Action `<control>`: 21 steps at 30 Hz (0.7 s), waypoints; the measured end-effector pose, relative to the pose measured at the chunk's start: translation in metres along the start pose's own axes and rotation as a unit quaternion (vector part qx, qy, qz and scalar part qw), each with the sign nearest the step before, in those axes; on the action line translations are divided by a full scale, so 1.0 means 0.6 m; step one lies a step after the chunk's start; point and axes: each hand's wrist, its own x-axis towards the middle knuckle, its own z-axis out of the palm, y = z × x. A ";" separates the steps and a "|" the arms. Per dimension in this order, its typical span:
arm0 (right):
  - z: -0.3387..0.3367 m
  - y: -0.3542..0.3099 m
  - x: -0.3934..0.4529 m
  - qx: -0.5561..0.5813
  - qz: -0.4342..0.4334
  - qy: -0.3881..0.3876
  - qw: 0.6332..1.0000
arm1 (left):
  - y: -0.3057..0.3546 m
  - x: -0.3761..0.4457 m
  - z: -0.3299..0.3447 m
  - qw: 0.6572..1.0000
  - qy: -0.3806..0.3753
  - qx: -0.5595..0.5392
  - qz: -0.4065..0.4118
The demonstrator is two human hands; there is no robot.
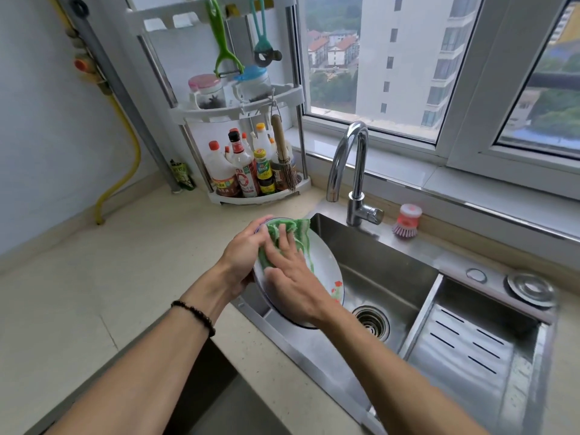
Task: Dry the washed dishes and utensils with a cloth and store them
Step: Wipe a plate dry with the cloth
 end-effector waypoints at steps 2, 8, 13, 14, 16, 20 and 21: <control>-0.015 0.030 0.008 -0.035 0.036 0.013 0.999 | 0.002 -0.003 -0.002 1.000 -0.001 0.028 0.007; 0.004 -0.013 -0.008 0.065 0.008 0.024 0.998 | 0.001 -0.009 0.015 1.000 0.007 0.028 0.012; -0.029 0.033 -0.005 0.006 0.051 0.069 0.996 | 0.002 -0.014 0.010 1.000 -0.008 0.013 0.017; -0.023 0.019 -0.005 0.010 0.051 0.077 0.996 | 0.001 -0.012 0.012 1.000 -0.010 0.008 0.016; -0.006 -0.016 -0.015 0.037 0.004 0.064 0.997 | -0.001 -0.004 0.013 1.000 -0.008 0.001 0.011; -0.026 0.014 -0.015 0.000 -0.044 0.034 0.998 | 0.000 -0.003 0.001 1.000 -0.011 -0.012 -0.001; -0.036 0.024 -0.008 -0.010 -0.010 0.040 0.999 | 0.000 -0.002 0.002 1.000 -0.013 -0.012 -0.001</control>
